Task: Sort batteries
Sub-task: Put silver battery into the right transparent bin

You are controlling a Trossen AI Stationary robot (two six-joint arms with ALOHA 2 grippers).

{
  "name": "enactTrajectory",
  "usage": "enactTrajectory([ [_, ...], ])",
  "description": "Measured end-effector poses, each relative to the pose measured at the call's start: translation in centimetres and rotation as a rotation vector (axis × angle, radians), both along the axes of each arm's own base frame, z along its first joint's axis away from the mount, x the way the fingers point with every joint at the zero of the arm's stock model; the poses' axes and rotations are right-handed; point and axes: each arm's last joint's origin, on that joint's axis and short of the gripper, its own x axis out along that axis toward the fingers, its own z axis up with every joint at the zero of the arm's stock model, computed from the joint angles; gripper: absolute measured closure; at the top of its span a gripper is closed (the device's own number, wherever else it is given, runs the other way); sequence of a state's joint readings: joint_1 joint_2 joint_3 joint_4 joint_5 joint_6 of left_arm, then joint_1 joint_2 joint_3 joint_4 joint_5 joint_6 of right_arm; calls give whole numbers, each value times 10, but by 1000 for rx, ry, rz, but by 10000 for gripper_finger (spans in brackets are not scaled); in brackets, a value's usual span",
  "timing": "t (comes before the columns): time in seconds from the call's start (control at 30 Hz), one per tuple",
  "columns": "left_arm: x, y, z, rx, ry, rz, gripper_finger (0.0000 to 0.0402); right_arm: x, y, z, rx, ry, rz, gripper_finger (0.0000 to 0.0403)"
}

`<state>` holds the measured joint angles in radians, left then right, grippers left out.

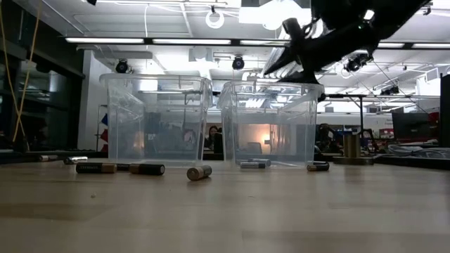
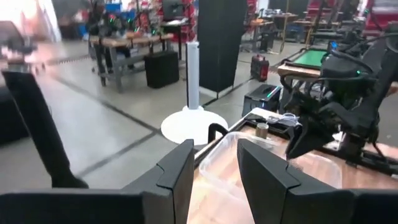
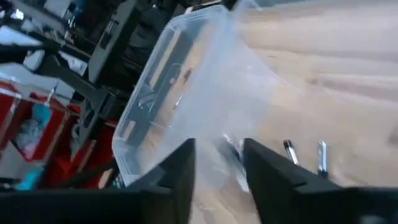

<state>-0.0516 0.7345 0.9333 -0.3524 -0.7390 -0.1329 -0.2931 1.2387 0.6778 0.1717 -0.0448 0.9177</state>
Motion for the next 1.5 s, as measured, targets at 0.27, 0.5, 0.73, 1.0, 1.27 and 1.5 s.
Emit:
enactTrajectory([
  [0.27, -6, 3, -21, -285, 45, -28, 284, 17, -15, 56, -240, 16, 49, 205],
  [0.5, -10, 7, -69, -665, 448, 104, 357, 9, -31, 118, -458, 139, 16, 217],
  [0.73, 0, 15, -100, -761, 749, 326, 399, -9, -43, 125, -450, 358, -34, 343],
  [1.0, 26, 37, -128, -748, 766, 354, 401, -11, -33, 79, -323, 493, 78, 399],
  [1.27, 55, 61, -141, -748, 665, 262, 401, -6, -17, 75, -325, 504, 145, 402],
  [1.5, 79, 73, -161, -777, 693, 177, 401, -7, -17, 76, -327, 502, 144, 402],
])
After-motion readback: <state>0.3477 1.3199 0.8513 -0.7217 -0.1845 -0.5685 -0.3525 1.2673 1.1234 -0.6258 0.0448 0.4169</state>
